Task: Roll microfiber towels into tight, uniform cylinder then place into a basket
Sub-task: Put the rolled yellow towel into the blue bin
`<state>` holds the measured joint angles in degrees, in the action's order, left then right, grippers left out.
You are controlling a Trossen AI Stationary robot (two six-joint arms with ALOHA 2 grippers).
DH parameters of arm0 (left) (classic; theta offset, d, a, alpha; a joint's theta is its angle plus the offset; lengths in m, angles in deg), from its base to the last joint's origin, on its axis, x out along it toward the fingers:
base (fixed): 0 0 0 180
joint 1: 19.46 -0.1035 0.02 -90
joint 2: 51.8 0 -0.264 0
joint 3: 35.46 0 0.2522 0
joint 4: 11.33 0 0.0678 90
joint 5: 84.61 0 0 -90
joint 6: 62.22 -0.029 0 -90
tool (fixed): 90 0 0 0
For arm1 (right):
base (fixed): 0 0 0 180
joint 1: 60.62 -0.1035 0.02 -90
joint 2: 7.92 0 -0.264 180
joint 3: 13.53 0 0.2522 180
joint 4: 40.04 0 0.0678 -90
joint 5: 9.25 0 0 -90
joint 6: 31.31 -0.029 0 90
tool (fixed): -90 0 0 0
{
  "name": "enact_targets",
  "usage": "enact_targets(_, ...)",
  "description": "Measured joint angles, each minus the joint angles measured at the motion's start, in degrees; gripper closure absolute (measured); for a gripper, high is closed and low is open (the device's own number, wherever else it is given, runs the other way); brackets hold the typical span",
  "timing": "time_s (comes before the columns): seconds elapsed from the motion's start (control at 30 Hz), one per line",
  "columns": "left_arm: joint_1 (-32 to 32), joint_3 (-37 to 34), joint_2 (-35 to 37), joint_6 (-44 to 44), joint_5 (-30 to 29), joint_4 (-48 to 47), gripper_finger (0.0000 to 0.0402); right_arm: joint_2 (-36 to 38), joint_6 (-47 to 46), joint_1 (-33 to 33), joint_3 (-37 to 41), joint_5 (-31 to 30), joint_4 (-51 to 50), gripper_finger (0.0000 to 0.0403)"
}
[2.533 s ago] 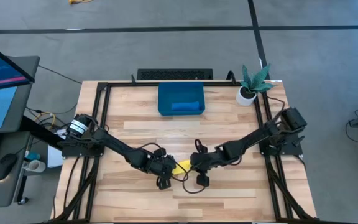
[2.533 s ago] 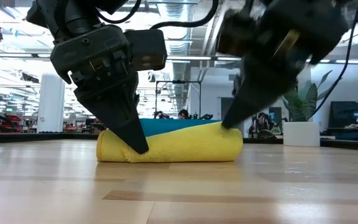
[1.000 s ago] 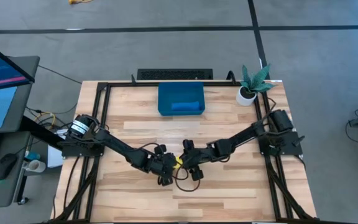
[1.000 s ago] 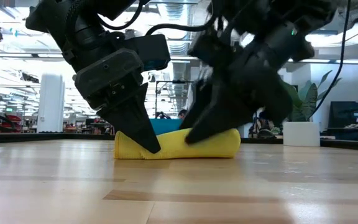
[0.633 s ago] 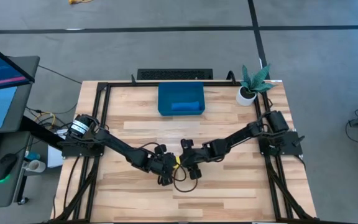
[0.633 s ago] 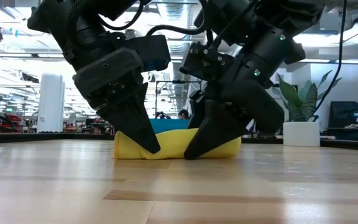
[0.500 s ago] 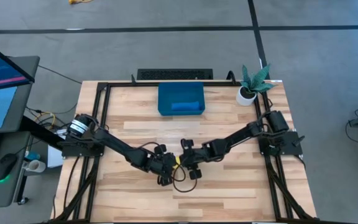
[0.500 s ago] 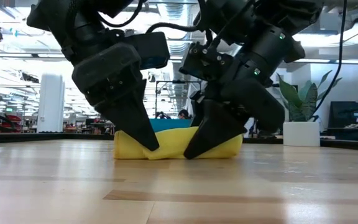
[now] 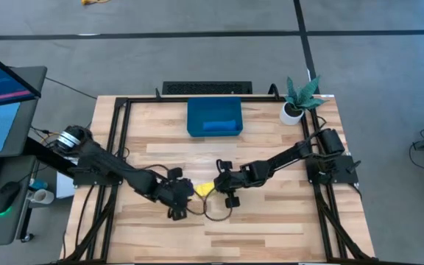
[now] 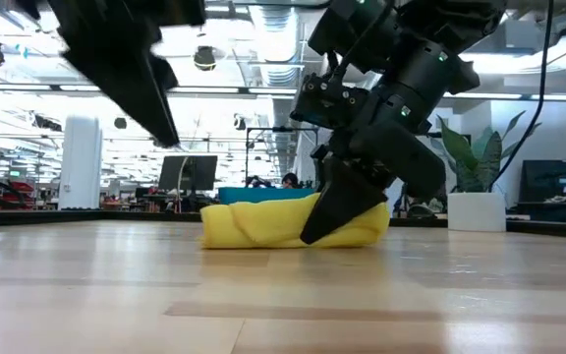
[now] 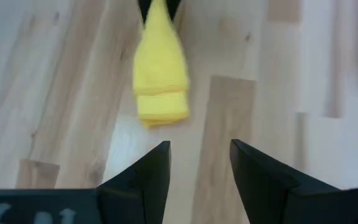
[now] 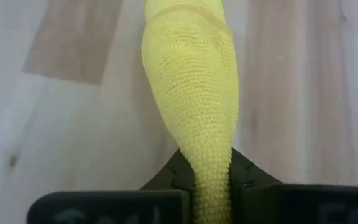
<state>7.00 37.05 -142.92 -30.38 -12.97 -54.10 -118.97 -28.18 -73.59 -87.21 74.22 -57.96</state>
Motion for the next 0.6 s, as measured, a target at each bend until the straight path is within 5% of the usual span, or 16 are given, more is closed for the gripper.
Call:
enact_targets(0.3, 1.4, 0.0, 13.3, 4.2, 4.2, -10.7, 0.0244, 12.8, 5.7, 5.8, 0.1, -1.0, -6.4, 0.0354)
enact_targets(0.6, 1.2, 0.1, 22.4, 4.9, 1.8, -17.7, 0.0244, 25.6, 11.5, 16.5, 0.0, -1.0, -6.0, 0.0356)
